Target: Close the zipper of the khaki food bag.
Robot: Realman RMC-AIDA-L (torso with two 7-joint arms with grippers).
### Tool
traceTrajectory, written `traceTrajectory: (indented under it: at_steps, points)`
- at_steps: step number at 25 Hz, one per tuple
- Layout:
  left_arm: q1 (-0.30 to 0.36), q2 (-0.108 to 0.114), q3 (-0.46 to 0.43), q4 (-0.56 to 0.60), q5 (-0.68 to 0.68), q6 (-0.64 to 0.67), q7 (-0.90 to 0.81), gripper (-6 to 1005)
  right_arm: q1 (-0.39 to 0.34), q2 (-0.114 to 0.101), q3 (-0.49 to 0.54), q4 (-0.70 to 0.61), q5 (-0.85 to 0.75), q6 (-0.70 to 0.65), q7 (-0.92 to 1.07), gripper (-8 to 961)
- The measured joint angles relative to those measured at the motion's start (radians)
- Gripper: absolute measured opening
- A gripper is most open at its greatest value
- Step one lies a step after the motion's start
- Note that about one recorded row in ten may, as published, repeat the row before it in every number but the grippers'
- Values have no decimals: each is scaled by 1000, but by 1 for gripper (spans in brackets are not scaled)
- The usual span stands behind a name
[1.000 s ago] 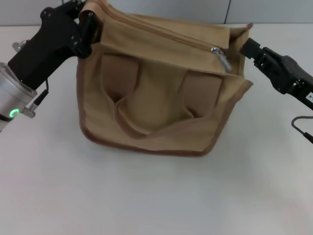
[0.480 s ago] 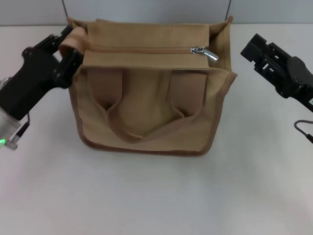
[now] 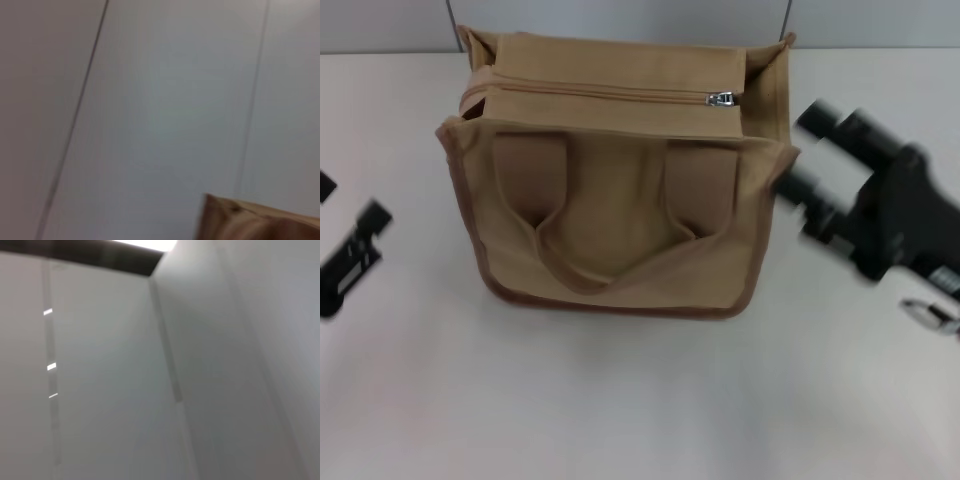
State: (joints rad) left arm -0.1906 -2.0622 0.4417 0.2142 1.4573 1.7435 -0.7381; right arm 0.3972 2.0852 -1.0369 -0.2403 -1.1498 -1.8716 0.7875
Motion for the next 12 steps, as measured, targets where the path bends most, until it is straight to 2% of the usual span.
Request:
traceTrajectory:
  at_steps: [2,5,6,7,9,12]
  points:
    - [58,18,64,84,59,104,-2,634,22,-2,-59,-12,-51,-1,-23,674]
    - [72,52,107,149,132,209,-27,723,65,-6,-97,-46,-159,16,-24,673]
    - [70,63,117,166,157,235,-45,744,91,-6,-104,-74,-249,32,-15,673]
    - [62,72,134,187,179,252,-72,766,91,-6,-104,-74,-249,32,-15,672]
    - [47,80,179,236,219,257,-119,808,116,-4,-105,-95,-327,53,1,672]
    - [15,68,213,282,317,234,-130,802,146,0,-109,-95,-387,95,17,670]
